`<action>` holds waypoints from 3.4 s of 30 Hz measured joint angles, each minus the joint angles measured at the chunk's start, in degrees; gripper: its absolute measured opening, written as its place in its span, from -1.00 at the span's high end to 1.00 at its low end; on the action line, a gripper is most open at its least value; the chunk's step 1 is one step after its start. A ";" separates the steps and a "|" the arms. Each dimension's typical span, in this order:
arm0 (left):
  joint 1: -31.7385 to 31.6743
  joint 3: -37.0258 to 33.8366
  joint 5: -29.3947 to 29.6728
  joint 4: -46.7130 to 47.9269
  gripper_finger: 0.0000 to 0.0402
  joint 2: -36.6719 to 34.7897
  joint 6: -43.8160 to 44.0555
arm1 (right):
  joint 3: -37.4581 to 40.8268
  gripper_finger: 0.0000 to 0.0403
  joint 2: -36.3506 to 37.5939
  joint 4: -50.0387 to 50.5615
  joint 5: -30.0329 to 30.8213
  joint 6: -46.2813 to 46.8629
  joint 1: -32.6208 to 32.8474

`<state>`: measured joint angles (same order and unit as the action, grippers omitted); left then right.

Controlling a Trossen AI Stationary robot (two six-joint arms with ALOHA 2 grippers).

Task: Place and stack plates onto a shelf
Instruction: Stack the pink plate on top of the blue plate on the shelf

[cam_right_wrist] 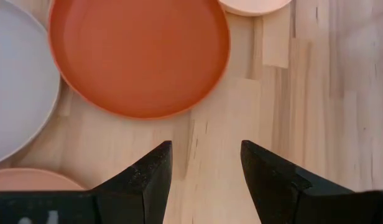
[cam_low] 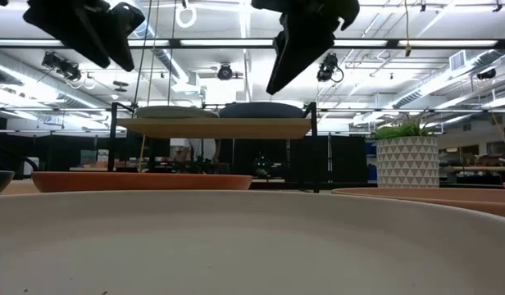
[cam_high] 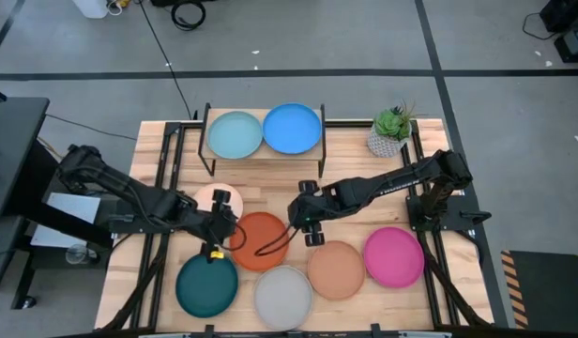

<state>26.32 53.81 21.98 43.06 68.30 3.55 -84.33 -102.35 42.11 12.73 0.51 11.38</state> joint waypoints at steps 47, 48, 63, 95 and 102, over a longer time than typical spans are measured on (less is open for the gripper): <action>1.74 -19.01 14.45 -29.46 0.03 -0.95 -10.27 | 12.11 0.14 -5.81 20.24 -23.58 95.17 32.13; 1.57 -19.01 14.42 -29.40 0.03 -0.95 -10.27 | 12.11 0.15 -6.43 20.21 -23.75 94.83 32.11; 1.53 -19.01 14.16 -27.61 0.03 -0.95 -9.40 | 12.26 0.50 -10.39 22.02 -22.76 92.19 32.92; 1.77 -18.48 -0.60 -30.84 0.03 -4.76 -10.28 | -19.78 0.86 -9.86 46.25 19.68 27.23 16.79; 2.19 -19.44 0.60 -31.02 0.03 -6.02 -7.43 | -25.94 0.87 -9.86 40.72 20.53 2.94 5.49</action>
<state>28.51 34.37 22.57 12.04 62.28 -3.88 -110.28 -112.20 82.83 33.26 3.44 16.87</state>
